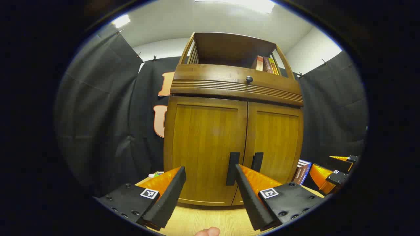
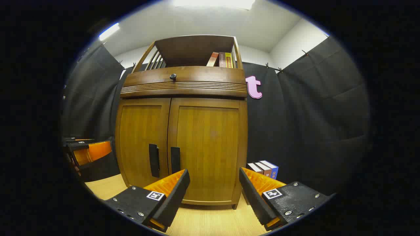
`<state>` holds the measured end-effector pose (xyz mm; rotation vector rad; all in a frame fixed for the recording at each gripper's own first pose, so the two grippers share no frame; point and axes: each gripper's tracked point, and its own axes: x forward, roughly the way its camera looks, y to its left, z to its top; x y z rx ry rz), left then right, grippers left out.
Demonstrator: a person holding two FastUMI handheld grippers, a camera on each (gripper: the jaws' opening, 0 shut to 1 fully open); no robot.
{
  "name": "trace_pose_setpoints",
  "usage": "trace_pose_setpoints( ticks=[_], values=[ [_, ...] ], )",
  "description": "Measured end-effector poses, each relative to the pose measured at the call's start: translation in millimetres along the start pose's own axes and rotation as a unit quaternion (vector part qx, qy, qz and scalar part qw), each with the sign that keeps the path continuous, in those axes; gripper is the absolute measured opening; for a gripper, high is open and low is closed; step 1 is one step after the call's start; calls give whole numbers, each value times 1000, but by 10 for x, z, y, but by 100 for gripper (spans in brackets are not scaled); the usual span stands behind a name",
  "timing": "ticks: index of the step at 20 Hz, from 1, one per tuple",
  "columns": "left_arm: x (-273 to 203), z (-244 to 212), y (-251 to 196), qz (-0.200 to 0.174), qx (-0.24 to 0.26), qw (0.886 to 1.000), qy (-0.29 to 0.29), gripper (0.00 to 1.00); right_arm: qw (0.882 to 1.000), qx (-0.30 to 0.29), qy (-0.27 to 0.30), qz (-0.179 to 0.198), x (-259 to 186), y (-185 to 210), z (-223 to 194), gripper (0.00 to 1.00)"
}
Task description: Open the right door of the double-door shoe cabinet with the right hand, and open the left door with the left hand.
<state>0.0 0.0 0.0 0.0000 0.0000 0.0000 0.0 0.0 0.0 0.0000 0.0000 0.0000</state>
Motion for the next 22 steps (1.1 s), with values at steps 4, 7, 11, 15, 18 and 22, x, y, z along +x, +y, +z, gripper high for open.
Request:
trace_pose_setpoints(
  ticks=[4,7,11,15,18,22],
  values=[
    [37,35,95,8,9,1000,-5,94,1000,7,-7,3,78,38,54,93],
    [47,32,113,12,9,1000,-7,97,1000,2,-8,7,89,63,48,93],
    [67,7,82,9,12,1000,-6,94,1000,2,-9,8,113,68,42,93],
    [98,32,37,4,18,1000,-9,94,1000,1,-12,4,120,37,65,93],
    [94,46,11,1,17,1000,-11,94,1000,0,-11,2,116,20,60,93],
    [75,38,15,1,17,1000,-10,94,1000,2,-12,2,88,28,63,93]
  ],
)
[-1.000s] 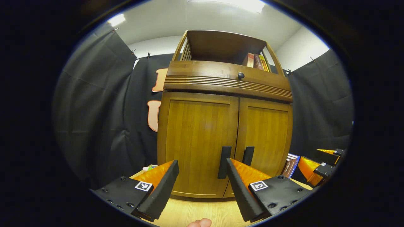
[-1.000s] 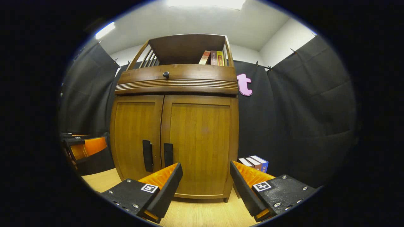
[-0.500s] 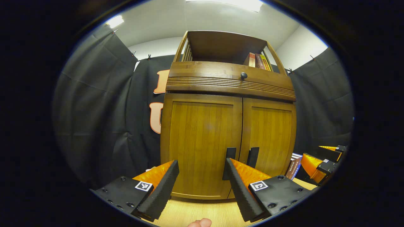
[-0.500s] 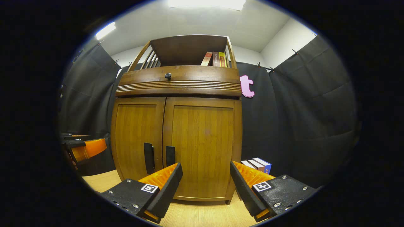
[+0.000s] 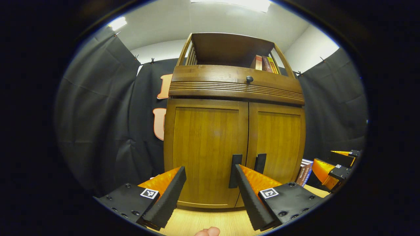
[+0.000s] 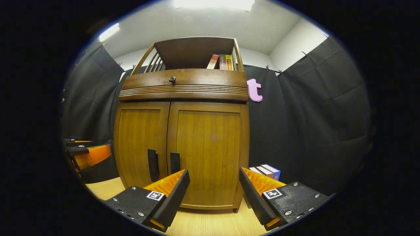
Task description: Open the right door of the double-door shoe cabinet with the right hand, and open the left door with the left hand.
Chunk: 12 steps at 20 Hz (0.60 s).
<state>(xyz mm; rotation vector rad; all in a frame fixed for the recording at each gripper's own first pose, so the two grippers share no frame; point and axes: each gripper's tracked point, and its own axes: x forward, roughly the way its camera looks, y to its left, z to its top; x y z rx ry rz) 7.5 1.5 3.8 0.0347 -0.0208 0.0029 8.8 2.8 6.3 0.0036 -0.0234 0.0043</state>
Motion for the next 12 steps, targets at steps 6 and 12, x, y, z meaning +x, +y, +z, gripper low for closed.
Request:
trace_pose_setpoints(
  ticks=[6,12],
  values=[
    [-93,44,11,1,4,1000,-5,94,1000,16,-5,10,-93,73,85,93],
    [-195,61,33,4,2,1000,-5,96,998,50,-28,14,-126,104,199,93]
  ],
)
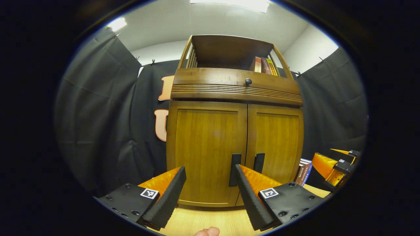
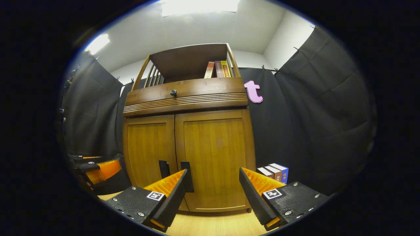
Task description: Open the right door of the double-door shoe cabinet with the right hand, and open the left door with the left hand.
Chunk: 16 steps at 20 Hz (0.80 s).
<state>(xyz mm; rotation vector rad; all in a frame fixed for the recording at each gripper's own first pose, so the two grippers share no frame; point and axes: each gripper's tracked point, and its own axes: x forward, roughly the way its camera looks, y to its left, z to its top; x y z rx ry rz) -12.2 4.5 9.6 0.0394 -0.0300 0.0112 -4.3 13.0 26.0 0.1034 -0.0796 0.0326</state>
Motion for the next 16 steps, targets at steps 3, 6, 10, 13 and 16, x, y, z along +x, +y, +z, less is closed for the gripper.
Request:
trace_pose_setpoints(
  ticks=[3,6,10,13,16],
  values=[
    [-29,11,26,2,4,1000,-1,99,1000,-18,9,9,203,58,-104,93],
    [-64,113,87,10,12,1000,-6,94,999,-16,14,40,512,315,-104,94],
    [-155,166,128,16,18,1000,-8,96,997,-16,19,67,1000,647,-147,93],
    [-180,177,171,23,14,1000,-4,98,996,-10,27,88,1300,859,-289,93],
    [-259,175,317,39,11,999,-4,94,996,-30,50,70,1561,850,-565,93]
  ],
)
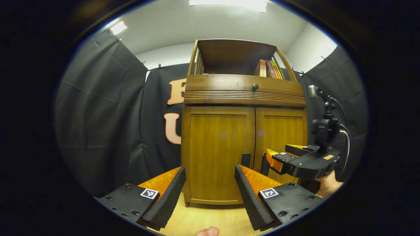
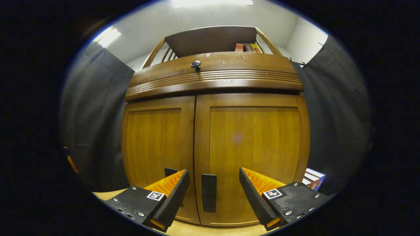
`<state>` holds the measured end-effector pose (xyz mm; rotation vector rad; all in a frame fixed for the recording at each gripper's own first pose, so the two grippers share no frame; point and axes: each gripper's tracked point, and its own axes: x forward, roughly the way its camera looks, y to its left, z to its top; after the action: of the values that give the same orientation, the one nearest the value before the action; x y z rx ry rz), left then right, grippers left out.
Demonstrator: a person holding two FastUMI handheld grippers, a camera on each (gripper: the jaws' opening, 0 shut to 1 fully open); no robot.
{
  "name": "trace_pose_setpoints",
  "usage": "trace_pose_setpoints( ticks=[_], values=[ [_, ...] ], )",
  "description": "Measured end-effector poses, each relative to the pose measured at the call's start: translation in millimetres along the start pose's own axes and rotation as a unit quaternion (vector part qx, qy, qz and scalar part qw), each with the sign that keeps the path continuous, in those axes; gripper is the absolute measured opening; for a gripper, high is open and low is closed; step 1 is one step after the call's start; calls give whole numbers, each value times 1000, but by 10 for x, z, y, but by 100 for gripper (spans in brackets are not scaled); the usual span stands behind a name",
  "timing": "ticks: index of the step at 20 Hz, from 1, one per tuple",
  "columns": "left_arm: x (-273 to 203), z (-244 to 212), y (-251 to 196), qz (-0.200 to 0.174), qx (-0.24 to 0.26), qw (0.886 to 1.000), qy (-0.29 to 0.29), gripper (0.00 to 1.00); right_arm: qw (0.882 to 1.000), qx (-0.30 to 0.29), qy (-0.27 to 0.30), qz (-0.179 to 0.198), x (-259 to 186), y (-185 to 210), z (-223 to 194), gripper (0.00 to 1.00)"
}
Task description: Open the right door of the double-door shoe cabinet with the right hand, and open the left door with the left hand.
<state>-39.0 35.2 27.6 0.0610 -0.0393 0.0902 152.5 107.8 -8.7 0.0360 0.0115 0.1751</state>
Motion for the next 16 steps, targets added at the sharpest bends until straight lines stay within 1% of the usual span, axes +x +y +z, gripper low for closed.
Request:
trace_pose_setpoints(
  ticks=[1,2,4,7,9,10,13,14,16],
  values=[
    [-44,-14,93,6,0,1000,0,94,1000,-3,6,-3,82,0,-63,97],
    [-84,-15,126,11,-1,1000,1,94,1000,-4,12,-8,162,-5,-140,93],
    [-131,-7,192,18,-3,1000,6,94,999,-6,29,-17,285,-14,-312,93],
    [-79,-59,367,26,-4,1000,4,94,998,-9,53,-25,408,-1,-563,92],
    [-67,-46,404,29,3,1000,2,99,997,-10,67,-27,458,-10,-659,90],
    [-58,-31,420,30,7,1000,-1,99,998,-9,56,-29,475,2,-601,90],
    [-38,-3,412,26,7,1000,-9,99,998,-3,56,-28,462,18,-625,88],
    [-34,-10,388,21,3,1000,-8,96,998,-1,56,-26,457,26,-621,76],
    [-31,-37,351,12,-5,1000,-6,94,997,-3,67,-23,467,47,-633,86]
  ],
)
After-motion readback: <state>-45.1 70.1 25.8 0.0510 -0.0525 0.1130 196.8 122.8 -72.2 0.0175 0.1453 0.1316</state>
